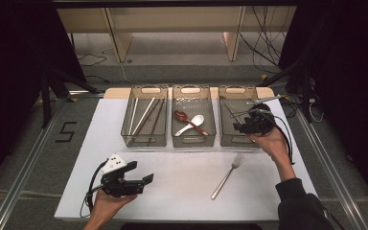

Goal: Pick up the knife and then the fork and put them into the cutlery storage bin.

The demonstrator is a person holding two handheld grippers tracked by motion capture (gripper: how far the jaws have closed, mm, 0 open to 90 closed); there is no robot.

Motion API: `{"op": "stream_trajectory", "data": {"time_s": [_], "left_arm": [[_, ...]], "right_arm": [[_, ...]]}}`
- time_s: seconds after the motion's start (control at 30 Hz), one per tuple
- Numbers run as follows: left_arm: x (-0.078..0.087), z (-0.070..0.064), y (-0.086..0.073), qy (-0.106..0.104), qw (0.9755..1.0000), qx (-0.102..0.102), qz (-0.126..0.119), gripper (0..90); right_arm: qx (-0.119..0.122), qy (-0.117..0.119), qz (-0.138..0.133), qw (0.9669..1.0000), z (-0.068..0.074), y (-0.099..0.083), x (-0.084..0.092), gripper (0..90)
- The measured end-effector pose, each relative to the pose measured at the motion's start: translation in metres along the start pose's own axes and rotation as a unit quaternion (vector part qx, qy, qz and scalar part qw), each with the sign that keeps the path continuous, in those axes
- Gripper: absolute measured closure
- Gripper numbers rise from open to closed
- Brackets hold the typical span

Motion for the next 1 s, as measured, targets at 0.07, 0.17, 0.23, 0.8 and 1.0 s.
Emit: {"op": "stream_trajectory", "data": {"time_s": [0.07,0.17,0.23,0.8,1.0], "left_arm": [[0.0,0.0,0.0,0.001,1.0,-0.001,0.0,18.6],[0.001,0.002,0.0,0.002,1.0,0.002,-0.002,18.6],[0.002,0.003,0.0,0.003,1.0,0.003,-0.003,18.6],[0.002,0.003,0.001,0.003,1.0,0.002,-0.005,18.6],[0.002,0.003,0.0,0.003,1.0,0.003,-0.005,18.6]], "right_arm": [[0.008,0.013,-0.005,0.9999,0.01,-0.003,0.004,43.3],[0.013,0.032,-0.011,0.9993,0.025,-0.009,0.008,41.1],[0.022,0.038,-0.012,0.9989,0.034,-0.015,0.009,40.7],[0.061,0.079,-0.004,0.995,0.087,-0.056,0.002,40.4],[0.074,0.092,0.011,0.9929,0.101,-0.072,-0.002,41.5]]}}
Point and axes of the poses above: each handheld gripper's, and its own axes: x roughly backward along the jaws, y roughly out of its top, z roughly to its left, the point moved 9 cm from there along -x, roughly forward along the jaws, and after that the axes turned 5 degrees about z, right-handed, at the moved point
